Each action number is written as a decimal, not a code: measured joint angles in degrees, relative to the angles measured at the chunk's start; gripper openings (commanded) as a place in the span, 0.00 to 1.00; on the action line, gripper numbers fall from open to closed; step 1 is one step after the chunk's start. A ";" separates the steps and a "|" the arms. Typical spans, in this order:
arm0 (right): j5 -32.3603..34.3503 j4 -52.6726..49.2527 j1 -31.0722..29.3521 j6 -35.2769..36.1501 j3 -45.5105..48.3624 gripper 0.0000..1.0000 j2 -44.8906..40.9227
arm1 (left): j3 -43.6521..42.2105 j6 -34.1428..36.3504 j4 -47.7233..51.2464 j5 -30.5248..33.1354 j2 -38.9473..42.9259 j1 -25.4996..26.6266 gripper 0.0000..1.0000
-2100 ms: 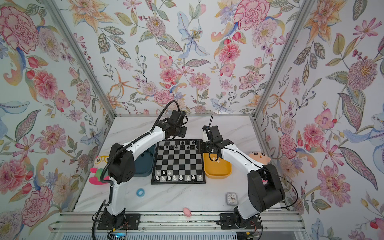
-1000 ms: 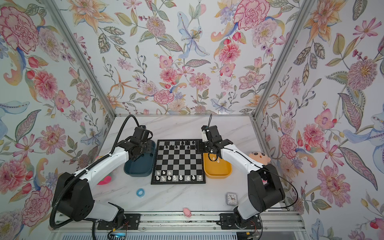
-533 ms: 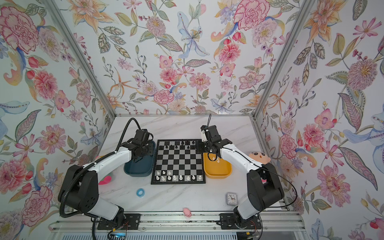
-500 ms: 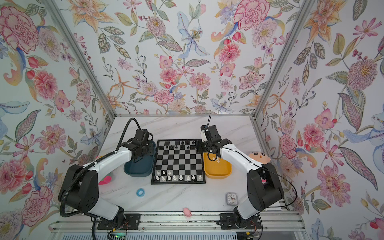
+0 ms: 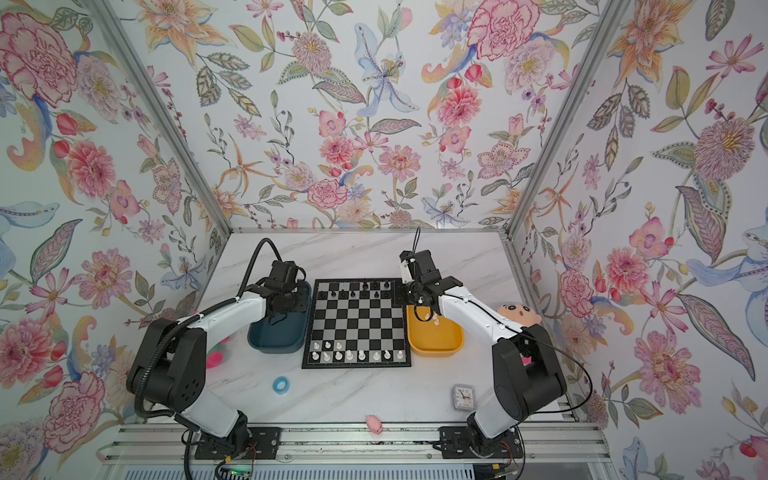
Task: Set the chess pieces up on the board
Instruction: 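Lower the left gripper into the teal bin and grasp a black piece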
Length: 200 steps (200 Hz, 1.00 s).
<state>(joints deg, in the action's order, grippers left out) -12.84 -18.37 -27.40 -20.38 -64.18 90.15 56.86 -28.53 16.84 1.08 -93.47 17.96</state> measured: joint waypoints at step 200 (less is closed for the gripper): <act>0.04 -0.24 0.00 0.00 0.00 0.25 0.00 | -0.26 -0.02 -3.72 -2.43 -5.64 -1.09 0.29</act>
<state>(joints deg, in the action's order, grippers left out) -12.80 -18.61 -27.40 -20.38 -64.18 90.15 56.60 -28.56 13.13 -1.34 -99.11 16.86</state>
